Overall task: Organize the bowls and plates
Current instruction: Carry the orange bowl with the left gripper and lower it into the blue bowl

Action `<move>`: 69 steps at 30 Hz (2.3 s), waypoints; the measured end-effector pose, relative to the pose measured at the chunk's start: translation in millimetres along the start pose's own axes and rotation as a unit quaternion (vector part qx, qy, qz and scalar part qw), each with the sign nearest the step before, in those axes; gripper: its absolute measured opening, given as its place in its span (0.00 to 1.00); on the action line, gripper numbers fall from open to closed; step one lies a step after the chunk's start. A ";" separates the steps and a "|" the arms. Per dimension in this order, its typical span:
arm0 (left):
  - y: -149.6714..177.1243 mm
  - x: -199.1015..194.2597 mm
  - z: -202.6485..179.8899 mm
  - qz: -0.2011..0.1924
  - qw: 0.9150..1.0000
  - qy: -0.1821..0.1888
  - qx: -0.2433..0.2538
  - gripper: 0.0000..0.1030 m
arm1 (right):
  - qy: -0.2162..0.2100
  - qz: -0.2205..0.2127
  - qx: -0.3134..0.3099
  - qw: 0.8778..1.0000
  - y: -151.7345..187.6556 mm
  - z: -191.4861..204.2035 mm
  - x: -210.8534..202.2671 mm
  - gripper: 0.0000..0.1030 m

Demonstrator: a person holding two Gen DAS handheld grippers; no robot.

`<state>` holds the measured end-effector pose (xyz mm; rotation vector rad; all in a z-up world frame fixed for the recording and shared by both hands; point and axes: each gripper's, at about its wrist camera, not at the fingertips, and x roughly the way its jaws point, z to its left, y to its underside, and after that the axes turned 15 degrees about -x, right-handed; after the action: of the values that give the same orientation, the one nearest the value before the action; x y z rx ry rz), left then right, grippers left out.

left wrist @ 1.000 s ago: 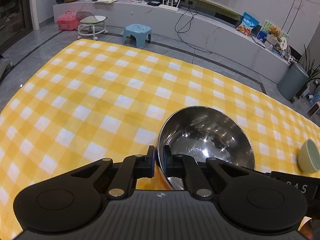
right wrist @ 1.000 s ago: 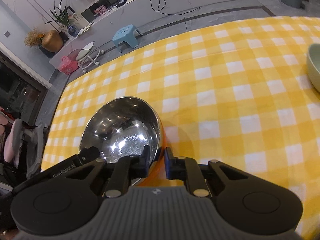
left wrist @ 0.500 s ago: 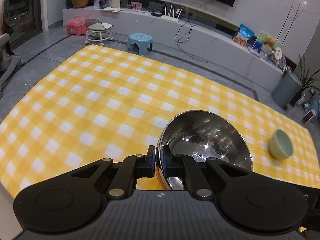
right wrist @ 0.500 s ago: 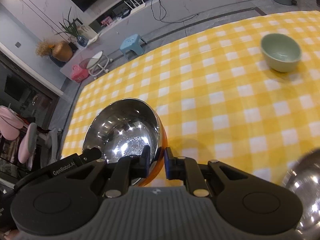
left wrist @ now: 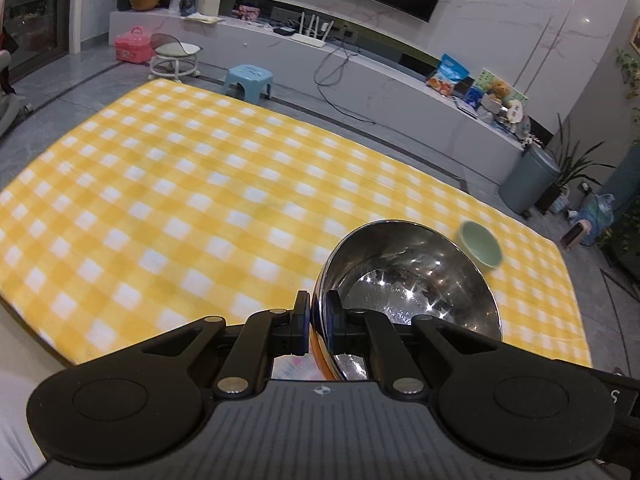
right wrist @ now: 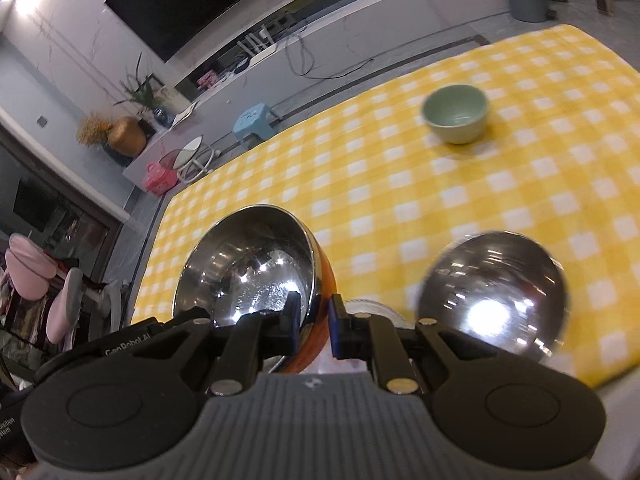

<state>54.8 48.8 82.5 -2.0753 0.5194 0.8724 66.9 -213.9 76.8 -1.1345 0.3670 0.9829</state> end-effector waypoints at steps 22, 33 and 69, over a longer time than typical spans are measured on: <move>80.9 11.6 -63.4 0.085 0.993 0.061 0.045 0.09 | 0.083 -0.072 0.075 0.991 38.0 -76.9 -84.8 0.11; 89.7 33.8 -74.7 0.095 0.992 0.048 0.068 0.10 | 0.100 -0.058 0.086 0.990 40.4 -96.7 -64.5 0.09; 103.4 65.5 -78.6 0.099 0.988 0.022 0.120 0.11 | 0.113 -0.007 0.103 0.988 48.9 -118.2 -17.8 0.08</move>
<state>66.9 -79.3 14.7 -1.8487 0.8241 0.8330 43.4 -322.4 10.7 -1.0602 0.6276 0.7858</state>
